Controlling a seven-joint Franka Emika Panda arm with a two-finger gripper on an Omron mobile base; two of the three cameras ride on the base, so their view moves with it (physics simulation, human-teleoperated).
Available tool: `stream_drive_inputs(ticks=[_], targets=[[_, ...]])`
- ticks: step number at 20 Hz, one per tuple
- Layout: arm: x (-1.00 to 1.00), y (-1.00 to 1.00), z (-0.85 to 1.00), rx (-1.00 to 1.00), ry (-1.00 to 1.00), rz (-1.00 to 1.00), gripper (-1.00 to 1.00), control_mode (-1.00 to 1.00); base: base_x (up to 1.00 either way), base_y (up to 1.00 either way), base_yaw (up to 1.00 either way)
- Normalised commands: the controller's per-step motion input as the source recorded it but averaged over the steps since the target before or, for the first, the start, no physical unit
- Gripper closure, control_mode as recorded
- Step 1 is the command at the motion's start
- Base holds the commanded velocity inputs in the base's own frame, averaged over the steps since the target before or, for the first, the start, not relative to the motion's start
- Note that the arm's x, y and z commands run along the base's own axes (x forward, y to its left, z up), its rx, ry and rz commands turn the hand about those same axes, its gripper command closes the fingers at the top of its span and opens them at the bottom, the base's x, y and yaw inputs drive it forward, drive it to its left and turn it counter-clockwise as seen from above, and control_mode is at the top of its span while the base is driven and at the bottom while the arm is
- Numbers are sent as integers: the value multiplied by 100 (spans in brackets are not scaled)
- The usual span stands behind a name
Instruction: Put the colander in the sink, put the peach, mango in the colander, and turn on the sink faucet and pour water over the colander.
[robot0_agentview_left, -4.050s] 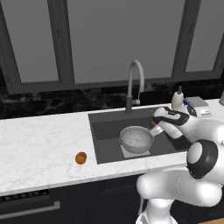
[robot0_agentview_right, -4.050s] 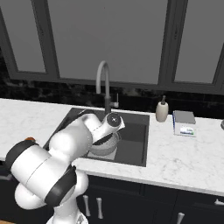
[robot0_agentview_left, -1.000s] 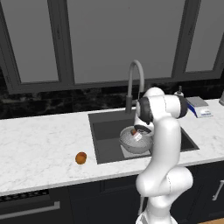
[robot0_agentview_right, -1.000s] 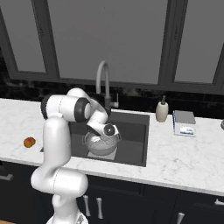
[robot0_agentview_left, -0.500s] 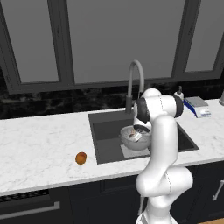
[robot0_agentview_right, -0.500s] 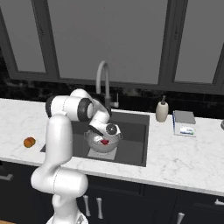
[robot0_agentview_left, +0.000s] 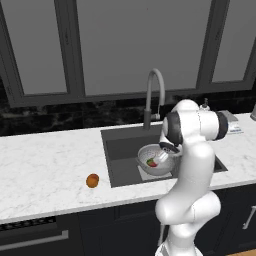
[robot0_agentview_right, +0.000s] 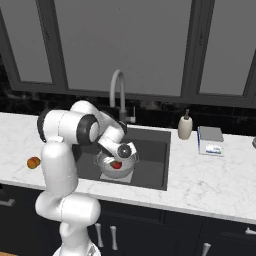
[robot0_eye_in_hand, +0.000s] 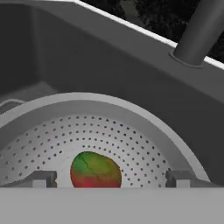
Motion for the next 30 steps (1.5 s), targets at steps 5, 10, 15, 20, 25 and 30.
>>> stream_drive_inputs(ticks=[5, 10, 15, 20, 25, 30], targets=[[-73, -20, 100, 0, -12, 0, -100, -100, 0, 0, 0], [-32, -33, 100, 0, -1, 0, -100, -100, 0, 0, 0], [-1, -41, 100, 0, 5, 0, -100, -100, 0, 0, 0], [-16, -47, 100, -4, 22, -1, -100, -100, 0, 0, 0], [-59, -43, 95, -5, 22, 0, -100, -100, 0, 0, 0], [-86, -4, 100, -2, 17, -1, -100, -100, 0, 0, 0]])
